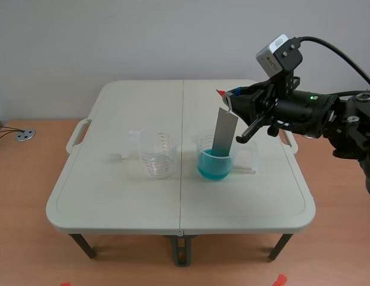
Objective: Hold the metal plate by the orange handle, dip it into the blue solution, take it out and point at it, then put the plate back in the beaker on the left.
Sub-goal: 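Hold the plate still in the solution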
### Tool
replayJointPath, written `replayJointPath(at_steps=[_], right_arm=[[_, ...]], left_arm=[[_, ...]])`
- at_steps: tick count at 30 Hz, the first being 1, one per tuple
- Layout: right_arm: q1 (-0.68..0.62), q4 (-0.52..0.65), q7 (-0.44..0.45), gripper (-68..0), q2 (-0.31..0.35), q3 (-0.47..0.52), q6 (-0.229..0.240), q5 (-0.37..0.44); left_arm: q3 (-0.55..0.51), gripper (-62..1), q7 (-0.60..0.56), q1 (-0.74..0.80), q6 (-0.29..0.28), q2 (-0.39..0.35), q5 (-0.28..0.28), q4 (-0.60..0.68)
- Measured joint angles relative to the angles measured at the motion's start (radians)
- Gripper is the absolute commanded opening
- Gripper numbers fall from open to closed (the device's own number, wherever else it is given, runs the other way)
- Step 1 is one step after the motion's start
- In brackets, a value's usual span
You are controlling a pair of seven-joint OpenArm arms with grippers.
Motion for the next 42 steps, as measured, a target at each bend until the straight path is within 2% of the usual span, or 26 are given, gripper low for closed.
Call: replayJointPath(at_steps=[28,35,42], right_arm=[[0.000,0.000,0.000,-66.0,0.000,0.000,0.000,0.000],[0.000,0.000,0.073,-66.0,0.001,0.000,0.000,-0.008],[0.000,0.001,0.090,-66.0,0.001,0.000,0.000,-0.008]], left_arm=[[0.000,-59.1,0.003,-0.019,0.000,0.000,0.000,-0.008],[0.000,-59.1,0.003,-0.019,0.000,0.000,0.000,-0.008],[0.000,-59.1,0.003,-0.019,0.000,0.000,0.000,-0.008]])
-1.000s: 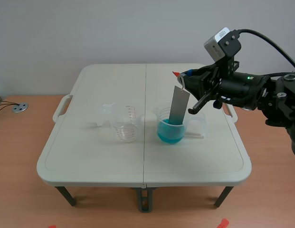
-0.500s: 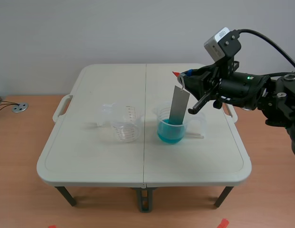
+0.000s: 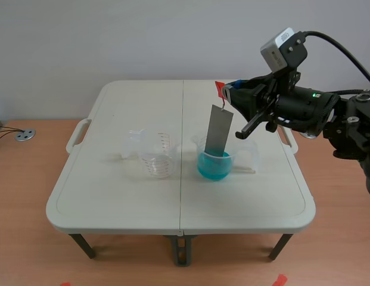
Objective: Hold the metal plate by the orange handle, dip it into the blue solution, take it out and point at it, then put the plate back in the beaker on the left.
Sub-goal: 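Hold the plate still in the solution, then raise the plate and point at it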
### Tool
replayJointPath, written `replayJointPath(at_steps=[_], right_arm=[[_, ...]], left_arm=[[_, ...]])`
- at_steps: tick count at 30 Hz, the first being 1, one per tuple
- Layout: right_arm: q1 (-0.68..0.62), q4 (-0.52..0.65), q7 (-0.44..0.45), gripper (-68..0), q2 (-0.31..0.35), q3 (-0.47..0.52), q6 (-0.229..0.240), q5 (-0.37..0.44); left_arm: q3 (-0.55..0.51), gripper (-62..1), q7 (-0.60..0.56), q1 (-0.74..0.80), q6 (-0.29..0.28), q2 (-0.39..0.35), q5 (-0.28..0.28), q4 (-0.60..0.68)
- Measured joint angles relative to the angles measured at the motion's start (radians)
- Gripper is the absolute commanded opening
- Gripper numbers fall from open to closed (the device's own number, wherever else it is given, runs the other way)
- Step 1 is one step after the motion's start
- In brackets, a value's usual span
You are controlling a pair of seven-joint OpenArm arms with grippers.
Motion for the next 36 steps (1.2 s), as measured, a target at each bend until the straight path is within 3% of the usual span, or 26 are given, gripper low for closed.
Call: replayJointPath(at_steps=[24,31,36], right_arm=[[0.000,0.223,-0.001,-66.0,0.020,0.050,0.000,0.000],[0.000,0.299,-0.024,-66.0,0.019,0.055,0.001,0.000],[0.000,0.349,-0.040,-66.0,0.019,0.064,0.002,0.000]], left_arm=[[-0.002,-59.1,0.000,0.000,0.000,-0.001,0.000,0.005],[-0.094,-59.1,0.003,0.003,-0.001,-0.041,-0.002,0.140],[-0.196,-59.1,0.007,0.003,0.000,-0.097,-0.039,0.261]])
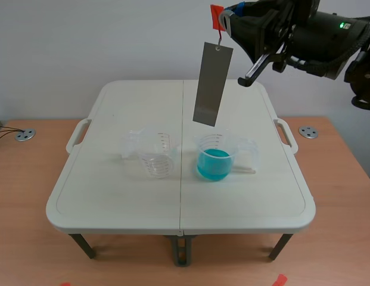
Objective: Hold the metal plate by the orange handle, dip it into the blue solution, take it out and point at it, then put the plate back in the beaker on the left.
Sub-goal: 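Raise the plate and point at it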
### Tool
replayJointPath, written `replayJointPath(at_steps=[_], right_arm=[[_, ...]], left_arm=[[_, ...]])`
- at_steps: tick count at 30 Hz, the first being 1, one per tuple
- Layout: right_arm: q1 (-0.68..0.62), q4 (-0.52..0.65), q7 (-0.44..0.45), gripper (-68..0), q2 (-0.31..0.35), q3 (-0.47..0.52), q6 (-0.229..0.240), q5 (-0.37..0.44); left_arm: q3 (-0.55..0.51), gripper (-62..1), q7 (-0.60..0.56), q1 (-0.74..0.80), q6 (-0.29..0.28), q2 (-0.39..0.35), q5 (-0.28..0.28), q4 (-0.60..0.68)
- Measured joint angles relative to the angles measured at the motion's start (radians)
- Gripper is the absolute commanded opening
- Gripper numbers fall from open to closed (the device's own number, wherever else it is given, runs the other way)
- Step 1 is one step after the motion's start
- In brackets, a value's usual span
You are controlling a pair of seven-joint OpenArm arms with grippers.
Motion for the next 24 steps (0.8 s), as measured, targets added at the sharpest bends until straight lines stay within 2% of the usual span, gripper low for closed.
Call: replayJointPath(at_steps=[8,14,16,20,24], right_arm=[[0.000,0.069,-0.051,-66.0,0.000,0.030,0.000,0.031],[0.000,0.101,-0.092,-66.0,0.000,0.030,0.000,0.061],[0.000,0.108,-0.098,-66.0,0.000,0.030,0.000,0.060],[0.000,0.109,-0.105,-66.0,0.000,0.030,0.000,0.061],[0.000,0.109,-0.113,-66.0,0.000,0.030,0.000,0.061]], left_arm=[[-0.178,-59.1,0.003,0.000,0.003,-0.056,-0.011,0.197],[-0.283,-59.1,-0.008,-0.014,-0.009,-0.066,-0.010,0.344],[-0.284,-59.1,-0.003,-0.062,-0.038,-0.066,-0.008,0.370],[-0.268,-59.1,0.007,-0.221,-0.171,-0.063,-0.005,0.376],[-0.215,-59.1,0.016,-0.402,-0.201,-0.034,-0.003,0.374]])
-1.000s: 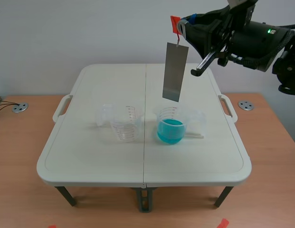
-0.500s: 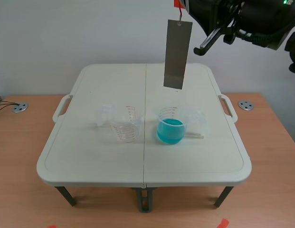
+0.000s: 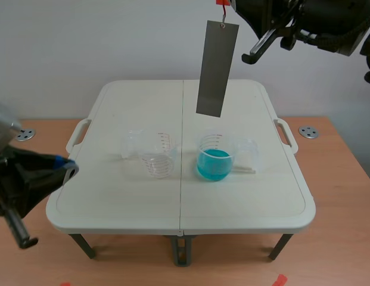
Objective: Hold the metal plate by the orange handle, dip it into the blue solution, take it out and point at it, then put the plate back in the beaker on the left.
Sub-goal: 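Raise the plate and point at it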
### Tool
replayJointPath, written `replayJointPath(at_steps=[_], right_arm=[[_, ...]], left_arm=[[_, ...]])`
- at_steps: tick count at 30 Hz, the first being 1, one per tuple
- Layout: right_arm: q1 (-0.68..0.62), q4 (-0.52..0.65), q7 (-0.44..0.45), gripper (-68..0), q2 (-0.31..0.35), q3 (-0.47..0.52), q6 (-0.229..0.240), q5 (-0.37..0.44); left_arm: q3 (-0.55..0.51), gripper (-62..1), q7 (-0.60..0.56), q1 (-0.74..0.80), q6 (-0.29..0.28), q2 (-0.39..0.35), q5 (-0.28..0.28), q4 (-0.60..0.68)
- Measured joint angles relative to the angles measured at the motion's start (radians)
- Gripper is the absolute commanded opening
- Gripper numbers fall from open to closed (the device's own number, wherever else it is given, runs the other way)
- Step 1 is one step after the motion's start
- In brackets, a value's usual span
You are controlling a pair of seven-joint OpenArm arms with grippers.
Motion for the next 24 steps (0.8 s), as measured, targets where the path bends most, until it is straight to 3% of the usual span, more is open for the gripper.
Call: replayJointPath(at_steps=[4,10,15,24], right_arm=[[0.000,0.000,-0.003,-66.0,0.000,0.000,0.000,0.000],[0.000,0.000,-0.003,-66.0,0.000,0.000,0.000,0.000],[0.000,0.000,-0.003,-66.0,0.000,0.000,0.000,0.000],[0.000,0.000,-0.003,-66.0,0.000,0.000,0.000,0.000]], left_arm=[[0.101,-59.1,0.082,-0.180,-0.010,0.048,0.000,-0.011],[0.274,-59.1,0.170,-0.406,-0.010,0.180,0.012,-0.109],[0.360,-59.1,0.174,-0.521,-0.011,0.318,0.093,-0.226],[0.393,-59.1,0.172,-0.631,-0.011,0.510,0.234,-0.411]])
